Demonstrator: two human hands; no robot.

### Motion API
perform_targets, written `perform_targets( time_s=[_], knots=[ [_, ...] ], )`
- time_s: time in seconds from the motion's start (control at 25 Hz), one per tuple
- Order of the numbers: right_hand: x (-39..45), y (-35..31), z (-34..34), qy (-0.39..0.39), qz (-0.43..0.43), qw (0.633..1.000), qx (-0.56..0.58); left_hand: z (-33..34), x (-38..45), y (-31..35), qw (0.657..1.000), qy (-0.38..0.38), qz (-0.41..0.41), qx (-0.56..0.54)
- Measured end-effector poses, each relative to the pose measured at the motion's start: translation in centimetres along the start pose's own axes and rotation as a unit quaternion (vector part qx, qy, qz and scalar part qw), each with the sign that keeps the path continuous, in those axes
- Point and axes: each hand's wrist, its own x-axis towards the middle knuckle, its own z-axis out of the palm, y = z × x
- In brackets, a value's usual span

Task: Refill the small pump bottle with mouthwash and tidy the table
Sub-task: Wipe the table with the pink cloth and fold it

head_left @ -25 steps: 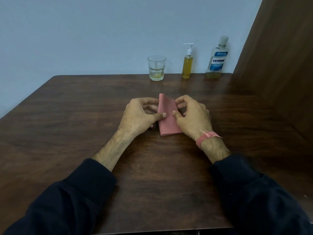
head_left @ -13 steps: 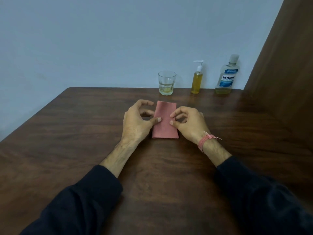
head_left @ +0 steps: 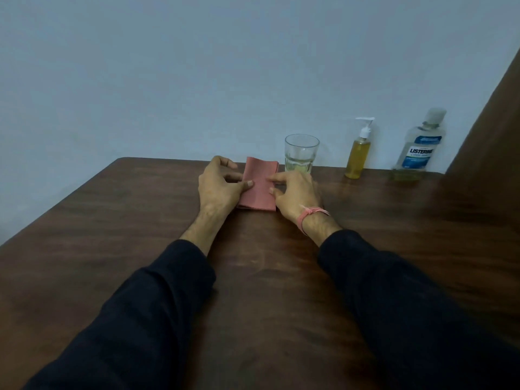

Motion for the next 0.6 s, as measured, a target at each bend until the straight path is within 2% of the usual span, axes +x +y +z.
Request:
perform_targets(
  time_s=[0.28,0.6],
  knots=[
    [3.9,-0.8,2.4,0.008,-0.013,0.996,-0.082,1.2,4.6,-1.0,1.000,0.012,-0.023,-0.004],
    [5.4,-1.2,2.9,-0.033,-0.012,0.990,-0.139,1.9,5.9,-1.6,0.999,0.015,-0.019,0.043]
  ],
)
